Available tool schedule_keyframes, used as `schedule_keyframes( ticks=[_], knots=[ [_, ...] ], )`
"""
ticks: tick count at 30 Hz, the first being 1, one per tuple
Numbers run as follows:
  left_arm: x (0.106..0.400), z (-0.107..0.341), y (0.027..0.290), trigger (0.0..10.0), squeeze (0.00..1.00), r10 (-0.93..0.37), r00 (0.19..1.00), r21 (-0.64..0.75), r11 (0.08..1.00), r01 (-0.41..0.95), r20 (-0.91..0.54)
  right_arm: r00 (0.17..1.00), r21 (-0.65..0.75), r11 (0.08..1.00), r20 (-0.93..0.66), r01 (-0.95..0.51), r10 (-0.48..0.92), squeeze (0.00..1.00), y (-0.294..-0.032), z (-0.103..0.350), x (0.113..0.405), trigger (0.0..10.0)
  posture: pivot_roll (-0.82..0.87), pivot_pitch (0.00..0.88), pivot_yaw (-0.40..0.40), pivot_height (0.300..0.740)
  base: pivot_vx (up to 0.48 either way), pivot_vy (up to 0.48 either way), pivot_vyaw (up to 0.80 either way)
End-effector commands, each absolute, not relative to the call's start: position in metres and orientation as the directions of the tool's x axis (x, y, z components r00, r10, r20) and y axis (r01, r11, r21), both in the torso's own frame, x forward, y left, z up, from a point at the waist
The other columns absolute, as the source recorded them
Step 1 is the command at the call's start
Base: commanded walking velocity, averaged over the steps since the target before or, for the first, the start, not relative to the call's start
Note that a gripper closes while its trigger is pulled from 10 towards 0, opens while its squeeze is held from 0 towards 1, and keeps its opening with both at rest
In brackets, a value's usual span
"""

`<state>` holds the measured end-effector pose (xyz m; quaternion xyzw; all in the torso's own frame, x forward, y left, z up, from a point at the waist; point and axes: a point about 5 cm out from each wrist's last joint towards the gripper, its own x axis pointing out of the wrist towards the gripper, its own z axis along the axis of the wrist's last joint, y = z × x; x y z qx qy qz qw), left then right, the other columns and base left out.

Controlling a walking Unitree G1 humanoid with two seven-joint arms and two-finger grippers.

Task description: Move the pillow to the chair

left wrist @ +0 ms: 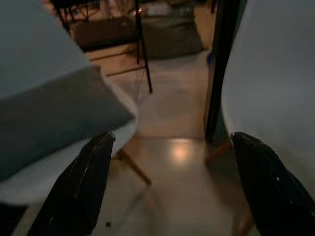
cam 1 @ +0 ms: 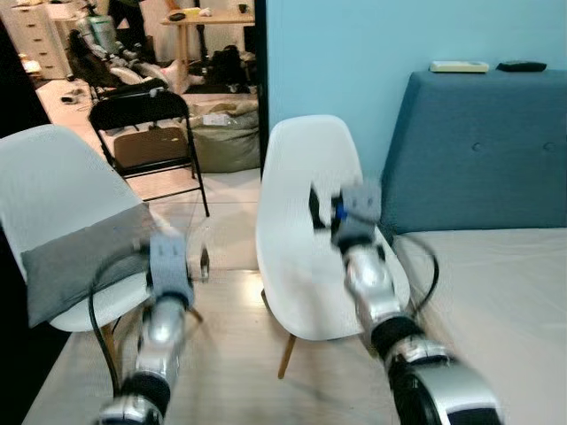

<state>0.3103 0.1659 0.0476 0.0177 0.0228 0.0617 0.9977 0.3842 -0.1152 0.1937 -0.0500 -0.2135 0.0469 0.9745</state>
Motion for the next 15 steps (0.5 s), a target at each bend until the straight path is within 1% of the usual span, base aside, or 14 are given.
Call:
schedule_keyframes(
  ticks=[1, 2, 4, 6, 7, 9, 10, 12, 14, 15],
  knots=[
    [0.318, 0.061, 0.162, 10.0, 0.00, 0.101, 0.995, 0.053, 0.993, -0.102, 0.022, 0.922, -0.124, 0.991, 0.375, -0.058, 0.101, 0.00, -0.122, 0.183, 0.383, 10.0, 0.06, 0.003, -0.004, 0.740, 0.000, 0.000, 0.00],
    [0.320, 0.064, 0.161, 10.0, 0.00, 0.097, 0.995, 0.058, 0.993, -0.098, 0.034, 0.921, -0.143, 0.988, 0.374, -0.054, 0.105, 0.00, -0.124, 0.182, 0.382, 10.0, 0.06, 0.004, -0.005, 0.740, 0.000, 0.000, 0.00],
    [0.334, 0.080, 0.163, 10.0, 0.00, 0.121, 0.990, 0.047, 0.991, -0.124, 0.069, 0.939, -0.151, 0.987, 0.332, -0.046, 0.094, 0.00, -0.129, 0.161, 0.374, 10.0, 0.07, 0.004, -0.009, 0.740, 0.000, 0.000, 0.00],
    [0.351, 0.106, 0.168, 10.0, 0.00, 0.136, 0.983, 0.030, 0.990, -0.141, 0.125, 0.960, -0.146, 0.987, 0.260, -0.071, 0.108, 0.00, -0.126, 0.126, 0.357, 10.0, 0.07, 0.012, -0.012, 0.740, 0.000, 0.000, 0.00],
    [0.351, 0.106, 0.168, 10.0, 0.00, 0.136, 0.983, 0.030, 0.990, -0.141, 0.125, 0.960, -0.146, 0.987, 0.260, -0.071, 0.108, 0.00, -0.126, 0.126, 0.357, 10.0, 0.07, 0.012, -0.012, 0.740, 0.000, 0.000, 0.00],
    [0.363, 0.126, 0.173, 10.0, 0.00, 0.164, 0.972, 0.003, 0.986, -0.166, 0.168, 0.975, -0.146, 0.985, 0.188, -0.091, 0.118, 0.00, -0.122, 0.098, 0.341, 10.0, 0.06, 0.012, -0.002, 0.740, 0.000, 0.000, 0.00],
    [0.363, 0.126, 0.173, 10.0, 0.00, 0.164, 0.972, 0.003, 0.986, -0.166, 0.168, 0.975, -0.146, 0.985, 0.188, -0.091, 0.118, 0.00, -0.122, 0.098, 0.341, 10.0, 0.06, 0.012, -0.002, 0.740, 0.000, 0.000, 0.00],
    [0.364, 0.130, 0.177, 10.0, 0.00, 0.176, 0.968, 0.005, 0.984, -0.180, 0.180, 0.977, -0.125, 0.987, 0.178, -0.097, 0.118, 0.00, -0.115, 0.092, 0.336, 10.0, 0.06, 0.009, 0.023, 0.740, 0.000, 0.000, 0.00],
    [0.350, 0.105, 0.175, 10.0, 0.00, 0.169, 0.978, 0.022, 0.985, -0.173, 0.119, 0.966, -0.109, 0.991, 0.236, -0.084, 0.107, 0.00, -0.110, 0.116, 0.351, 10.0, 0.04, 0.012, 0.029, 0.740, 0.000, 0.000, 0.00],
    [0.350, 0.105, 0.175, 10.0, 0.00, 0.169, 0.978, 0.022, 0.985, -0.173, 0.119, 0.966, -0.109, 0.991, 0.236, -0.084, 0.107, 0.00, -0.110, 0.116, 0.351, 10.0, 0.04, 0.012, 0.029, 0.740, 0.000, 0.000, 0.00]
  ],
)
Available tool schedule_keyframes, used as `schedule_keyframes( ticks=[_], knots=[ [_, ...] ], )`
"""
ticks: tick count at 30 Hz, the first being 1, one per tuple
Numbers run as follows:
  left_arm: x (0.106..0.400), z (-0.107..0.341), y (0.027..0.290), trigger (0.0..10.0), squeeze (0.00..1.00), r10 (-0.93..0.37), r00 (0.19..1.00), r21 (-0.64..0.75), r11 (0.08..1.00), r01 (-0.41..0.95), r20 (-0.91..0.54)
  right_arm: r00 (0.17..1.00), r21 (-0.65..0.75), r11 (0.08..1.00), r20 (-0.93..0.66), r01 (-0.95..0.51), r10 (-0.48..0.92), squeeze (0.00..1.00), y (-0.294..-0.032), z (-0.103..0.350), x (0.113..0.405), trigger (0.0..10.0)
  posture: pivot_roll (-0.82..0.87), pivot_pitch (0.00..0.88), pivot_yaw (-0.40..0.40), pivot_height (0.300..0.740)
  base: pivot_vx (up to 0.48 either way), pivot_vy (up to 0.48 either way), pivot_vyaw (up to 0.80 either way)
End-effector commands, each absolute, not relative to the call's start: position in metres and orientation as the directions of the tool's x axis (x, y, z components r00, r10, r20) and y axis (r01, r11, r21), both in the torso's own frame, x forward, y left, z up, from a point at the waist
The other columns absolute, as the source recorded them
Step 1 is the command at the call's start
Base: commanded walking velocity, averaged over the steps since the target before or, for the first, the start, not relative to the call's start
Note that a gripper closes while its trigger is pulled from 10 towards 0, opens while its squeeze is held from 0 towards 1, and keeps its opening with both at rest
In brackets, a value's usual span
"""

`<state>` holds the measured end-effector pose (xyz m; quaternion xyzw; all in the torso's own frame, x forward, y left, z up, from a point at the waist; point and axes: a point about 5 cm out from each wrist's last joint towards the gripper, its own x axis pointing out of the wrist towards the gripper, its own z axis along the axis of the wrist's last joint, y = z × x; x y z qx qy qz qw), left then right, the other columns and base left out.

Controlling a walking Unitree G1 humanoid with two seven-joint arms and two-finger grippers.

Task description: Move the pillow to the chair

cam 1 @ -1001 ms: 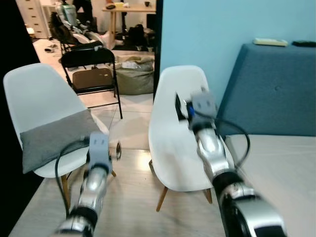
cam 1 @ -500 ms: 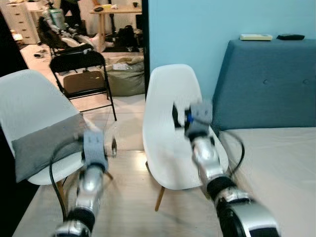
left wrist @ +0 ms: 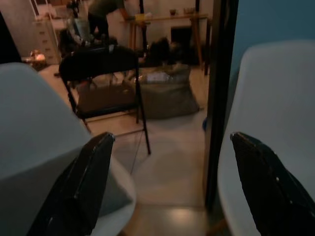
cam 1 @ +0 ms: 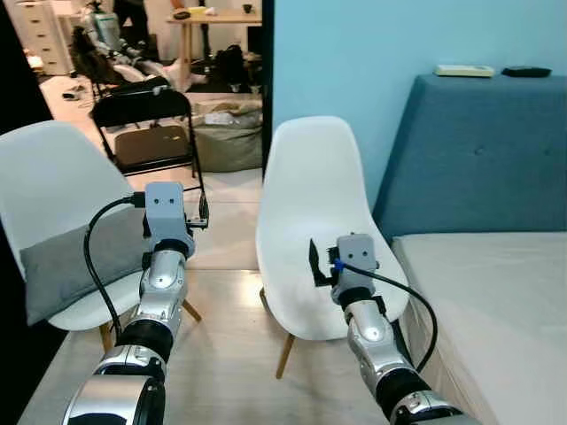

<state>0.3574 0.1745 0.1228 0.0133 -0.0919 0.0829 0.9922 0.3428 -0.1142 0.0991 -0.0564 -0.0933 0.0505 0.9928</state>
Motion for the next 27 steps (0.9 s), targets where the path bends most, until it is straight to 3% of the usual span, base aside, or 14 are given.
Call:
schedule_keyframes(
  ticks=[1, 8, 13, 18, 27],
  knots=[
    [0.336, 0.083, 0.172, 10.0, 0.00, 0.178, 0.982, 0.005, 0.984, -0.179, 0.055, 0.953, -0.111, 0.991, 0.282, -0.080, 0.108, 0.00, -0.108, 0.138, 0.363, 10.0, 0.04, 0.011, 0.030, 0.740, 0.000, 0.000, 0.00],
    [0.329, 0.073, 0.163, 10.0, 0.00, 0.167, 0.985, 0.007, 0.986, -0.168, 0.040, 0.946, -0.162, 0.983, 0.294, -0.089, 0.134, 0.00, -0.114, 0.153, 0.372, 10.0, 0.05, 0.009, 0.005, 0.740, 0.000, 0.000, 0.00],
    [0.357, 0.112, 0.176, 10.0, 0.00, 0.204, 0.972, -0.004, 0.979, -0.205, 0.116, 0.977, -0.155, 0.981, 0.159, -0.119, 0.144, 0.00, -0.119, 0.093, 0.339, 10.0, 0.09, 0.007, -0.033, 0.740, 0.000, 0.000, 0.00],
    [0.356, 0.112, 0.187, 10.0, 0.00, 0.239, 0.965, -0.008, 0.971, -0.240, 0.109, 0.981, -0.139, 0.981, 0.121, -0.135, 0.152, 0.00, -0.115, 0.078, 0.327, 10.0, 0.08, 0.000, -0.025, 0.740, 0.000, 0.000, 0.00],
    [0.334, 0.078, 0.165, 10.0, 0.00, 0.177, 0.984, 0.000, 0.984, -0.177, 0.035, 0.956, -0.068, 0.992, 0.266, -0.105, 0.120, 0.00, -0.104, 0.142, 0.364, 10.0, 0.06, 0.000, -0.016, 0.740, 0.000, 0.000, 0.00]
  ],
)
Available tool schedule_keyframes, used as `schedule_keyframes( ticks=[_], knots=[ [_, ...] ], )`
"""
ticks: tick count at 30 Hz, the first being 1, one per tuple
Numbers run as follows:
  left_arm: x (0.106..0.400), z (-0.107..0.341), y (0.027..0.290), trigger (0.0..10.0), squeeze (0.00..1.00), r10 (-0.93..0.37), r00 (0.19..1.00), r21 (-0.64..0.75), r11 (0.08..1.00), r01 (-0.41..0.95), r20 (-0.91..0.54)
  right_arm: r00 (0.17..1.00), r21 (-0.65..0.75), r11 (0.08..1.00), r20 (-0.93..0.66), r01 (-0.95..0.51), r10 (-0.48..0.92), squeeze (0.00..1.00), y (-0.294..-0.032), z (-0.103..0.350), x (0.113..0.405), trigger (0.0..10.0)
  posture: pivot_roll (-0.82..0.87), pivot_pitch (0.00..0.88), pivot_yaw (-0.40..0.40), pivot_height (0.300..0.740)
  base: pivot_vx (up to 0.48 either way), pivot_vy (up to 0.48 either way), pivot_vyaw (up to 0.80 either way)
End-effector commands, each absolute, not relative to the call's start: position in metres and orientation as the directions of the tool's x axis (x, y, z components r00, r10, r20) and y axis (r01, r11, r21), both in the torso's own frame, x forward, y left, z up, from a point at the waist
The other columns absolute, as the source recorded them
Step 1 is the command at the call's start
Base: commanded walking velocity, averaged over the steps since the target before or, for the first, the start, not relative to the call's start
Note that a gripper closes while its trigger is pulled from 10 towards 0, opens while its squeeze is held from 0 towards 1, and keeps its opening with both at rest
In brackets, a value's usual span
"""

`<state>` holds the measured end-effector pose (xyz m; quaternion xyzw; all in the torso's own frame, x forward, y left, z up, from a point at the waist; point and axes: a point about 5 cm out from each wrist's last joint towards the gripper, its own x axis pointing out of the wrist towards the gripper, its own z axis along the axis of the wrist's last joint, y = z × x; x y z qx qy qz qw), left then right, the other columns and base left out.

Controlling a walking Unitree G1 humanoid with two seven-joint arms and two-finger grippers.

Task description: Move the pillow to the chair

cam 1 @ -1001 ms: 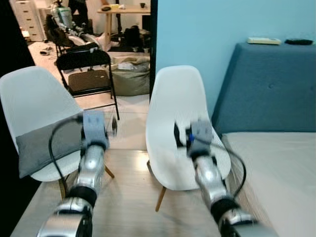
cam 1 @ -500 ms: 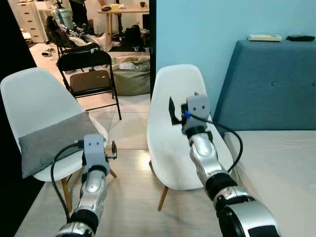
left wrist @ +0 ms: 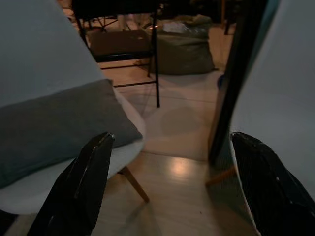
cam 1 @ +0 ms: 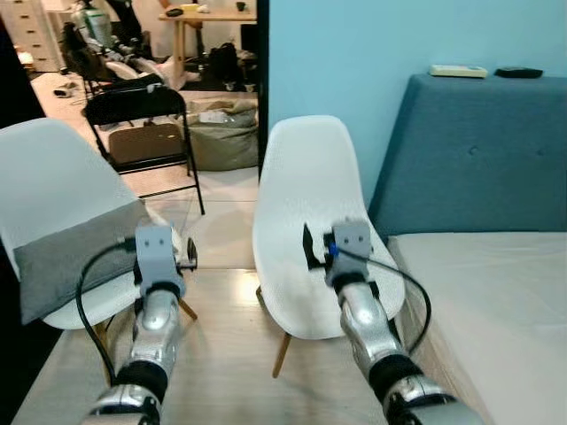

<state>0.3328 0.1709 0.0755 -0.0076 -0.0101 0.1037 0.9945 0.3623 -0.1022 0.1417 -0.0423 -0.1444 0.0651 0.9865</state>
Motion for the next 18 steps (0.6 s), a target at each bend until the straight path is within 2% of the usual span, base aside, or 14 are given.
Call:
schedule_keyframes(
  ticks=[1, 4, 9, 12, 15, 18],
  knots=[
    [0.338, 0.082, 0.166, 10.0, 0.00, 0.183, 0.982, 0.001, 0.983, -0.183, 0.038, 0.955, -0.076, 0.990, 0.265, -0.118, 0.134, 0.00, -0.102, 0.143, 0.364, 10.0, 0.07, 0.000, -0.027, 0.740, 0.000, 0.000, 0.00],
    [0.346, 0.088, 0.174, 10.0, 0.00, 0.210, 0.977, 0.019, 0.977, -0.210, 0.024, 0.960, -0.098, 0.985, 0.226, -0.145, 0.163, 0.00, -0.098, 0.131, 0.360, 10.0, 0.08, 0.000, -0.037, 0.740, 0.000, 0.000, 0.00],
    [0.348, 0.093, 0.180, 10.0, 0.00, 0.217, 0.975, 0.022, 0.976, -0.218, 0.039, 0.973, -0.060, 0.986, 0.167, -0.153, 0.161, 0.00, -0.096, 0.111, 0.349, 10.0, 0.08, 0.000, -0.028, 0.740, 0.000, 0.000, 0.00],
    [0.342, 0.090, 0.178, 10.0, 0.00, 0.208, 0.977, 0.019, 0.978, -0.209, 0.054, 0.977, -0.040, 0.991, 0.167, -0.128, 0.133, 0.00, -0.099, 0.113, 0.352, 10.0, 0.06, 0.000, -0.008, 0.740, 0.000, 0.000, 0.00],
    [0.334, 0.080, 0.167, 10.0, 0.00, 0.156, 0.987, 0.040, 0.987, -0.158, 0.047, 0.980, -0.070, 0.995, 0.180, -0.076, 0.088, 0.00, -0.108, 0.132, 0.367, 10.0, 0.06, 0.000, -0.001, 0.740, 0.000, 0.000, 0.00],
    [0.334, 0.078, 0.164, 10.0, 0.00, 0.137, 0.990, 0.050, 0.989, -0.139, 0.041, 0.973, -0.098, 0.989, 0.191, -0.115, 0.132, 0.00, -0.103, 0.140, 0.371, 10.0, 0.07, 0.000, 0.001, 0.740, 0.000, 0.000, 0.00]
  ],
)
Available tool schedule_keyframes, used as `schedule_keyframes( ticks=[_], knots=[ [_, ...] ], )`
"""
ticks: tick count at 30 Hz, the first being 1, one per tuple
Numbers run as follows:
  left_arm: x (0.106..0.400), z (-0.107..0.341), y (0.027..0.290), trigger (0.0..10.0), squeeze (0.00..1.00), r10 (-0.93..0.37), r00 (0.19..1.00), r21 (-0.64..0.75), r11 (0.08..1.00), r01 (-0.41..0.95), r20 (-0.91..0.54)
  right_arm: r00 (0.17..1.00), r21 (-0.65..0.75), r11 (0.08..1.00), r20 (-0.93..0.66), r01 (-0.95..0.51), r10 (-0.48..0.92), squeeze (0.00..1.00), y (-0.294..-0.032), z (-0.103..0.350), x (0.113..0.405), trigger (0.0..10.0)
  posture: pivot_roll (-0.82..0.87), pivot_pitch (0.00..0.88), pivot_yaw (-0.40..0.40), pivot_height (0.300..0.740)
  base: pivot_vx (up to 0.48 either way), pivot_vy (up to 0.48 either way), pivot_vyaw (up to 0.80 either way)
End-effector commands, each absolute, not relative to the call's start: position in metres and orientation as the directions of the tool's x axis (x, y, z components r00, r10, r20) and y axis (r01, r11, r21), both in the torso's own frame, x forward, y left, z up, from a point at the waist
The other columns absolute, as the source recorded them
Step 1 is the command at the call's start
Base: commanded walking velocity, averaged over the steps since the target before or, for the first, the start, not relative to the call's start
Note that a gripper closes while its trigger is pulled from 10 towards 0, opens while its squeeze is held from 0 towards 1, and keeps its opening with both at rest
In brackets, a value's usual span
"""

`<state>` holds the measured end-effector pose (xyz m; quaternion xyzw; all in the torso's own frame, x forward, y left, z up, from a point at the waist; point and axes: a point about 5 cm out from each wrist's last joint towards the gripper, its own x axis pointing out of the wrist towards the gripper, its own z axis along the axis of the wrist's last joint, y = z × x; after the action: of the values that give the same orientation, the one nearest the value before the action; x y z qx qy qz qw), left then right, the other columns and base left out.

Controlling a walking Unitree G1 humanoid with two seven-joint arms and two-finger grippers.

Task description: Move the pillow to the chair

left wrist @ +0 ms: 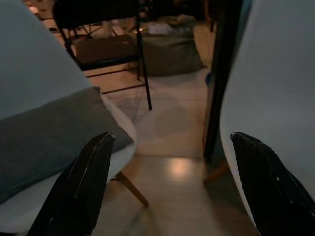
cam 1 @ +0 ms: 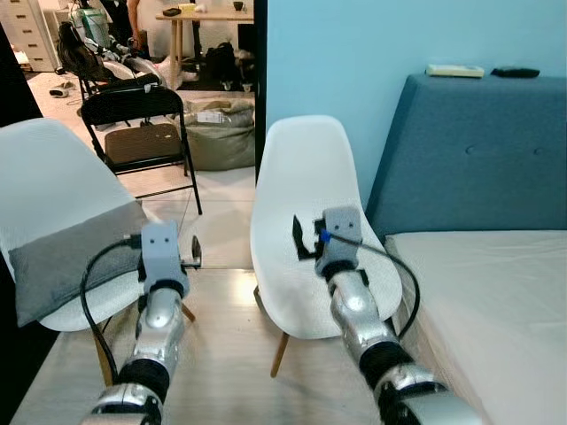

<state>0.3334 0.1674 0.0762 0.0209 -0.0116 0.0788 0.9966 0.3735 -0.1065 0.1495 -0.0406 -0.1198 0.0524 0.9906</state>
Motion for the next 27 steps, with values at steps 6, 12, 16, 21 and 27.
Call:
schedule_keyframes(
  ticks=[6, 12, 16, 21, 27],
  knots=[
    [0.341, 0.084, 0.171, 10.0, 0.00, 0.139, 0.990, 0.098, 0.985, -0.140, 0.025, 0.967, -0.096, 0.981, 0.176, -0.171, 0.186, 0.00, -0.096, 0.140, 0.371, 10.0, 0.07, 0.000, 0.005, 0.740, 0.000, 0.000, 0.00],
    [0.349, 0.101, 0.172, 10.0, 0.00, 0.119, 0.988, 0.109, 0.986, -0.129, 0.094, 0.960, -0.085, 0.973, 0.166, -0.213, 0.224, 0.00, -0.079, 0.119, 0.353, 10.0, 0.08, 0.000, 0.000, 0.740, 0.000, 0.000, 0.00],
    [0.348, 0.098, 0.172, 10.0, 0.00, 0.117, 0.989, 0.100, 0.987, -0.126, 0.085, 0.943, -0.068, 0.968, 0.217, -0.244, 0.253, 0.00, -0.070, 0.123, 0.348, 10.0, 0.08, 0.000, 0.014, 0.740, 0.000, 0.000, 0.00],
    [0.331, 0.073, 0.162, 10.0, 0.00, 0.098, 0.995, 0.094, 0.991, -0.099, 0.022, 0.910, -0.056, 0.987, 0.382, -0.153, 0.163, 0.00, -0.083, 0.177, 0.372, 10.0, 0.06, 0.000, 0.027, 0.740, 0.000, 0.000, 0.00],
    [0.349, 0.101, 0.165, 10.0, 0.00, 0.094, 0.991, 0.071, 0.992, -0.101, 0.100, 0.927, -0.148, 0.977, 0.322, -0.151, 0.192, 0.00, -0.089, 0.146, 0.359, 10.0, 0.08, 0.000, 0.018, 0.740, 0.000, 0.000, 0.00]
  ],
)
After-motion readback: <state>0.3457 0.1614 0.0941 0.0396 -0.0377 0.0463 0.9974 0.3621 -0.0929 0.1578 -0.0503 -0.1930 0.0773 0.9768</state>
